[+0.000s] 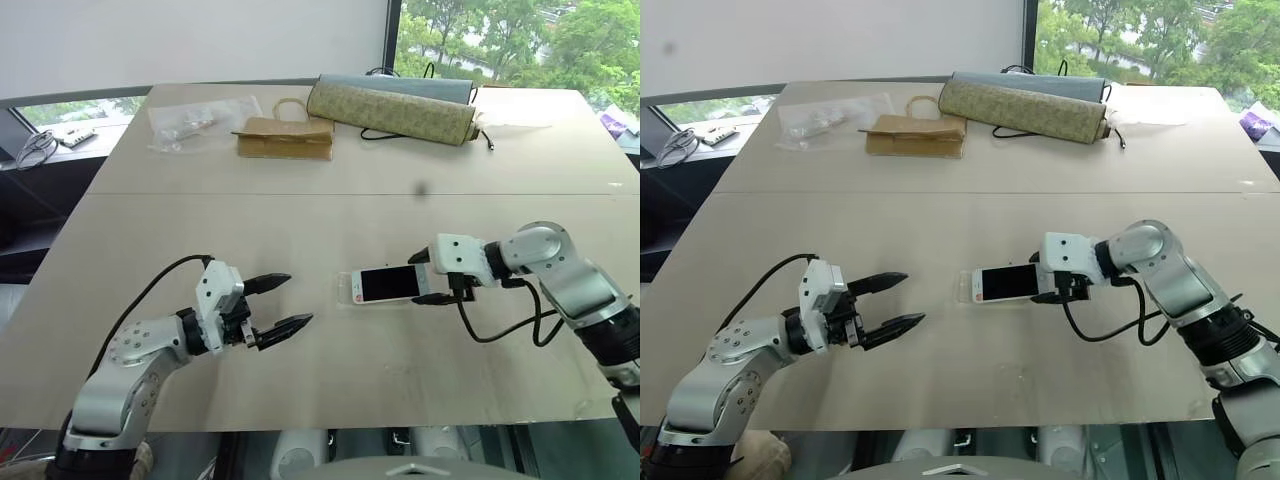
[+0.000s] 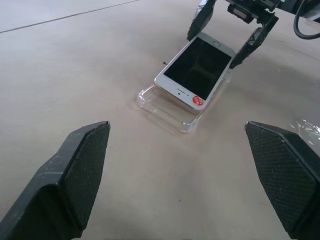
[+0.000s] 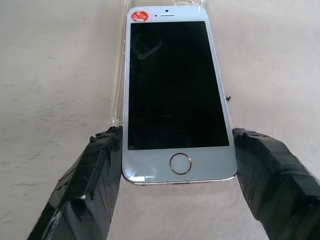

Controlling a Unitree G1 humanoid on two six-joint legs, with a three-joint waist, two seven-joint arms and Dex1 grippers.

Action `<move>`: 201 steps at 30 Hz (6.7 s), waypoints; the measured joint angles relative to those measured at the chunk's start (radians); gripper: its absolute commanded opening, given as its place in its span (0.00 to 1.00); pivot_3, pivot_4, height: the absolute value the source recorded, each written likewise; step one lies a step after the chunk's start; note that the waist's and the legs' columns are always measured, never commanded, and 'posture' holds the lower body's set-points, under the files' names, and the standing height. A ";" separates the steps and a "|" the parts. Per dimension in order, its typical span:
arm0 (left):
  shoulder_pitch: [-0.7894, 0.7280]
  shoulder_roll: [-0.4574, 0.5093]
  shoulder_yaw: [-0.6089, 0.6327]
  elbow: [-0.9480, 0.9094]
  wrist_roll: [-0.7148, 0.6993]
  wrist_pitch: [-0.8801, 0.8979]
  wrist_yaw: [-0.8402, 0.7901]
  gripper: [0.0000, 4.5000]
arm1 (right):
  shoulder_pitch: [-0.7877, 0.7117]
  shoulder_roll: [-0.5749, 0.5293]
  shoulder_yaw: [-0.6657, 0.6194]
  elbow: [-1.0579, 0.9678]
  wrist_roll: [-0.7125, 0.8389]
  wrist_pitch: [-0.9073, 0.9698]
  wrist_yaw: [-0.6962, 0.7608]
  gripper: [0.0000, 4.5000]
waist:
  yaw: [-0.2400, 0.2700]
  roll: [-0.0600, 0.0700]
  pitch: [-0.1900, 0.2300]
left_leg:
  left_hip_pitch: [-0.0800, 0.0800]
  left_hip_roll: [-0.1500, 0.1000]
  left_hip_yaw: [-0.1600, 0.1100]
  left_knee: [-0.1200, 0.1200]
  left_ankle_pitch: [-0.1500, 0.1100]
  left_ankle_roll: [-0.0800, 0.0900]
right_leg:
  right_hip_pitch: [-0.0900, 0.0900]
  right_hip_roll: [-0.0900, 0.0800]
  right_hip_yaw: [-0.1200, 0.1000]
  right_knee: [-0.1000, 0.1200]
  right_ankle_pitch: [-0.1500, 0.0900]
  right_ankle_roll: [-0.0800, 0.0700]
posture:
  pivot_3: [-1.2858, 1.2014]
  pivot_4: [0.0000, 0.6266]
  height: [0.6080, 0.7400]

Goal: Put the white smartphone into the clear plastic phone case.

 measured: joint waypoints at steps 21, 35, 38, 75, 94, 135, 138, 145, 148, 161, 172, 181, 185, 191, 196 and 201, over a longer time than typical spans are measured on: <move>0.008 -0.015 -0.017 0.000 0.011 -0.019 0.015 1.00 | -0.015 0.012 0.033 -0.062 -0.086 0.083 0.018 0.65 | 0.001 0.000 0.000 | 0.000 0.000 0.000 0.000 0.000 0.000 | 0.000 0.000 0.000 0.000 0.000 0.000 | 0.52 0.24 1.00; 0.004 -0.015 -0.033 0.017 0.020 -0.037 0.016 1.00 | -0.031 -0.005 0.083 -0.166 -0.107 0.250 0.053 0.76 | 0.004 0.000 0.000 | 0.000 0.000 -0.001 0.000 0.000 0.000 | 0.000 0.000 -0.002 0.000 0.000 0.000 | 0.52 0.24 1.00; -0.001 -0.015 -0.041 0.017 0.030 -0.039 0.016 1.00 | -0.035 0.007 0.093 -0.166 -0.103 0.274 0.053 0.99 | 0.003 0.000 0.000 | 0.000 0.000 -0.001 0.000 0.000 0.000 | 0.000 0.000 -0.002 0.000 0.000 0.000 | 0.52 0.24 1.00; -0.197 -0.011 -0.259 0.237 0.221 -0.157 -0.086 0.01 | 0.219 -0.138 -0.206 -0.430 0.148 0.549 -0.216 0.00 | 0.016 0.000 0.000 | -0.001 -0.001 -0.002 0.001 0.000 0.000 | 0.000 0.001 -0.003 0.000 0.000 0.000 | 0.52 0.24 1.00; -0.254 -0.029 -0.312 0.262 0.249 -0.164 -0.090 0.01 | 0.224 -0.134 -0.100 -0.457 0.133 0.513 -0.253 0.00 | 0.016 0.000 0.000 | -0.001 -0.001 -0.002 0.002 0.000 0.000 | 0.001 0.001 -0.002 0.000 0.000 0.001 | 0.52 0.24 1.00; -0.241 -0.036 -0.315 0.250 0.249 -0.164 -0.064 0.01 | 0.201 -0.116 -0.034 -0.465 0.133 0.495 -0.274 0.00 | 0.017 0.000 -0.001 | -0.001 -0.001 -0.002 0.003 0.000 0.001 | 0.001 0.001 -0.002 0.000 0.000 0.000 | 0.52 0.24 1.00; -0.239 -0.038 -0.315 0.248 0.248 -0.162 -0.059 0.01 | 0.190 -0.100 -0.007 -0.465 0.133 0.494 -0.270 0.00 | 0.018 0.000 -0.001 | -0.001 -0.001 -0.002 0.003 0.000 0.001 | 0.002 0.001 -0.003 0.000 0.000 0.000 | 0.52 0.24 1.00; -0.238 -0.046 -0.321 0.240 0.248 -0.153 -0.049 0.01 | 0.169 -0.069 0.015 -0.465 0.131 0.494 -0.264 0.00 | 0.018 0.000 -0.001 | -0.001 -0.002 -0.002 0.004 0.000 0.001 | 0.002 0.001 -0.003 0.000 0.000 0.001 | 0.52 0.24 1.00; -0.238 -0.051 -0.322 0.238 0.248 -0.148 -0.049 0.01 | 0.169 -0.069 0.010 -0.465 0.138 0.498 -0.265 0.00 | 0.018 0.000 -0.001 | -0.001 -0.002 -0.002 0.004 0.000 0.001 | 0.002 0.001 -0.003 0.000 0.000 0.000 | 0.52 0.24 1.00; -0.238 -0.057 -0.322 0.237 0.249 -0.145 -0.045 0.01 | 0.191 -0.133 -0.092 -0.433 0.148 0.501 -0.281 0.00 | 0.017 0.000 -0.001 | -0.001 -0.002 -0.002 0.004 0.000 0.001 | 0.002 0.001 -0.003 0.001 0.000 0.000 | 0.52 0.24 1.00; -0.245 -0.058 -0.325 0.234 0.250 -0.129 -0.045 0.01 | 0.168 -0.077 -0.006 -0.414 0.112 0.470 -0.270 0.00 | 0.017 0.000 -0.001 | -0.001 -0.002 -0.002 0.004 0.000 0.001 | 0.002 0.001 -0.003 0.001 0.000 0.001 | 0.52 0.24 1.00; -0.244 -0.060 -0.325 0.231 0.250 -0.126 -0.034 0.01 | 0.168 -0.082 -0.056 -0.400 0.127 0.479 -0.263 0.00 | 0.018 0.000 -0.001 | -0.001 -0.002 -0.002 0.004 0.000 0.001 | 0.002 0.001 -0.003 0.001 0.000 0.001 | 0.52 0.24 1.00; -0.243 -0.060 -0.325 0.230 0.249 -0.126 -0.032 0.01 | 0.191 -0.115 -0.118 -0.399 0.147 0.497 -0.263 0.00 | 0.018 0.000 -0.001 | -0.001 -0.002 -0.002 0.004 0.000 0.001 | 0.002 0.001 -0.003 0.001 0.000 0.000 | 0.52 0.24 1.00; -0.243 -0.060 -0.325 0.230 0.250 -0.126 -0.032 0.01 | 0.204 -0.126 -0.118 -0.385 0.137 0.488 -0.264 0.00 | 0.017 0.000 -0.001 | -0.001 -0.002 -0.002 0.004 0.000 0.001 | 0.002 0.001 -0.003 0.001 0.000 0.001 | 0.52 0.24 1.00; -0.245 -0.060 -0.325 0.230 0.251 -0.126 -0.034 0.01 | 0.212 -0.110 -0.064 -0.374 0.106 0.466 -0.262 0.00 | 0.017 0.000 -0.001 | -0.001 -0.002 -0.002 0.004 0.000 0.001 | 0.002 0.001 -0.002 0.001 0.000 0.001 | 0.52 0.24 1.00; -0.246 -0.060 -0.326 0.230 0.254 -0.126 -0.034 0.01 | 0.200 -0.096 -0.045 -0.374 0.096 0.466 -0.262 0.00 | 0.017 0.000 -0.001 | -0.001 -0.002 -0.002 0.004 0.000 0.001 | 0.002 0.001 -0.003 0.001 0.000 0.001 | 0.52 0.24 1.00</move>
